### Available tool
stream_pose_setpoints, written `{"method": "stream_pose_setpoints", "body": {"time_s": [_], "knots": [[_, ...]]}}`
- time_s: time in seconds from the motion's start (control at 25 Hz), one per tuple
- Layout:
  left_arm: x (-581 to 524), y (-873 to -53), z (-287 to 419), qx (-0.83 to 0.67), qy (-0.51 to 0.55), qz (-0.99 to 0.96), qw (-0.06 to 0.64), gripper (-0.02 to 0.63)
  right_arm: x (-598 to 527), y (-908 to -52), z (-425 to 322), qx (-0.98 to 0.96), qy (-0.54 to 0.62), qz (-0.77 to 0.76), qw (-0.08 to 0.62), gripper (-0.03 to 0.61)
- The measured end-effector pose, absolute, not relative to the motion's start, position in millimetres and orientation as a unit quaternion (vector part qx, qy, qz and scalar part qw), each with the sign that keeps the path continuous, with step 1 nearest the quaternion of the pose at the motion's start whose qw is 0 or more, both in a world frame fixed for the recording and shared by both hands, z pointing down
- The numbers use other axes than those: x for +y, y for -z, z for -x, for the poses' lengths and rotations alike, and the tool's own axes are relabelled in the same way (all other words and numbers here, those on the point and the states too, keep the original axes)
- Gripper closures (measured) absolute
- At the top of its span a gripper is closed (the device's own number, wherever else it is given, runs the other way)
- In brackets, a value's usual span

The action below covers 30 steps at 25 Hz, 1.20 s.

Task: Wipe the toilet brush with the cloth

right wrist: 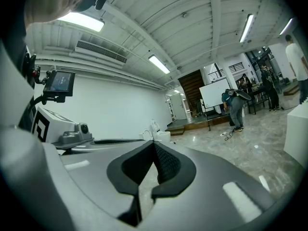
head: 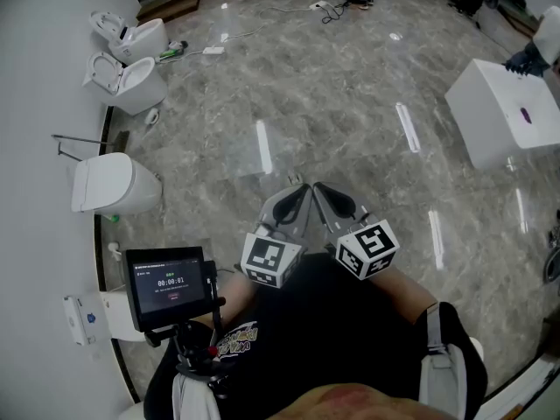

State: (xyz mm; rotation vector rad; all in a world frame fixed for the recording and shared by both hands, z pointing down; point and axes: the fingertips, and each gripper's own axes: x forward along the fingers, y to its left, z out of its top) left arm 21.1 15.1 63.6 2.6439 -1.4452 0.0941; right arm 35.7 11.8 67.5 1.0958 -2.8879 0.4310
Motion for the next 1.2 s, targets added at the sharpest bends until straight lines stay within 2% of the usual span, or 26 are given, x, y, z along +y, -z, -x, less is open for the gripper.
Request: {"method": "stream_pose_setpoints", "body": {"time_s": [0.92,1.2], "knots": [[14.2,-61.8,-23.6,-0.468,-0.03,-0.881,0.065,0.615,8.0,-61.2,-37.5,-0.922,-0.143,-0.361,0.006,0.577],[21.7,-61.4,-19.5,-0.471,-0.047,-0.88,0.029,0.614,12.3,-61.4,-33.6,-0.928,-0.132,-0.349,0.008,0.56]]}}
